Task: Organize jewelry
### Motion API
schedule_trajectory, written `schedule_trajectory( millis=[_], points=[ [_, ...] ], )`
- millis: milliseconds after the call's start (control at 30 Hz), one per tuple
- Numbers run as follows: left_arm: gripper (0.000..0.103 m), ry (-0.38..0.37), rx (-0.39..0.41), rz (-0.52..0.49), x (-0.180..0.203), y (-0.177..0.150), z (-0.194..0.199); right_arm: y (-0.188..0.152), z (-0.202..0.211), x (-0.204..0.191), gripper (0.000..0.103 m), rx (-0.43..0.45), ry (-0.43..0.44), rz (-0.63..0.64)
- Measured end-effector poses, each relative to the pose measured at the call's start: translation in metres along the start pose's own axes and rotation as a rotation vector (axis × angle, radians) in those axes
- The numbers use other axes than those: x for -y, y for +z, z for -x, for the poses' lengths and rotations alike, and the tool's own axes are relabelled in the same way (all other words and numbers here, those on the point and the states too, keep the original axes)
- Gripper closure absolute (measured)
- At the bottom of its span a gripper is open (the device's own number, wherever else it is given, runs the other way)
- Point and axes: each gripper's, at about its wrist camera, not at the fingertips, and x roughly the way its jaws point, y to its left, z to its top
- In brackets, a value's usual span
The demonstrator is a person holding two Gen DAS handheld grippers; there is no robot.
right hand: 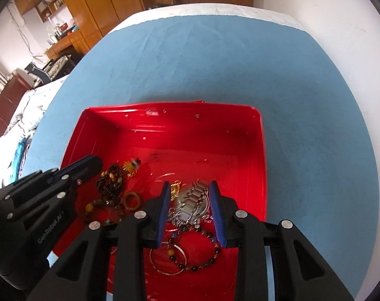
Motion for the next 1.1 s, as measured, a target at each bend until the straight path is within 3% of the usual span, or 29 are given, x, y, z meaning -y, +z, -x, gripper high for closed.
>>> schedule_trajectory(
  millis=[133,233,267,333,500,667,733,900,1100],
  points=[
    [0.099,0.002,-0.008,0.001,0.0,0.001,-0.002,-0.001,0.01,0.001,0.07,0.028,-0.004,0.005],
    [0.095,0.006,0.007,0.002,-0.002,-0.002,0.012,-0.006,0.028,0.0,0.054,0.073,-0.01,0.021],
    [0.092,0.004,0.014,0.004,-0.003,-0.005,0.018,-0.009,0.036,0.001,0.048,0.094,-0.018,0.029],
    [0.068,0.023,0.034,0.001,-0.005,-0.009,0.032,-0.014,0.05,-0.001,0.04,0.126,-0.036,0.042],
    [0.049,0.054,0.085,-0.037,-0.005,-0.027,0.068,-0.029,0.074,-0.001,0.032,0.161,-0.046,0.051],
    [0.027,0.089,0.13,-0.056,-0.004,-0.049,0.099,-0.052,0.095,-0.005,0.01,0.188,-0.058,0.066],
    [0.02,0.098,0.138,-0.056,-0.003,-0.056,0.107,-0.058,0.102,-0.006,0.006,0.198,-0.059,0.068],
    [0.012,0.109,0.1,-0.044,-0.01,-0.069,0.113,-0.068,0.107,-0.004,0.004,0.158,-0.052,0.068],
    [0.012,0.138,0.054,-0.029,-0.016,-0.081,0.112,-0.081,0.096,0.0,0.004,0.069,-0.02,0.048]
  ],
)
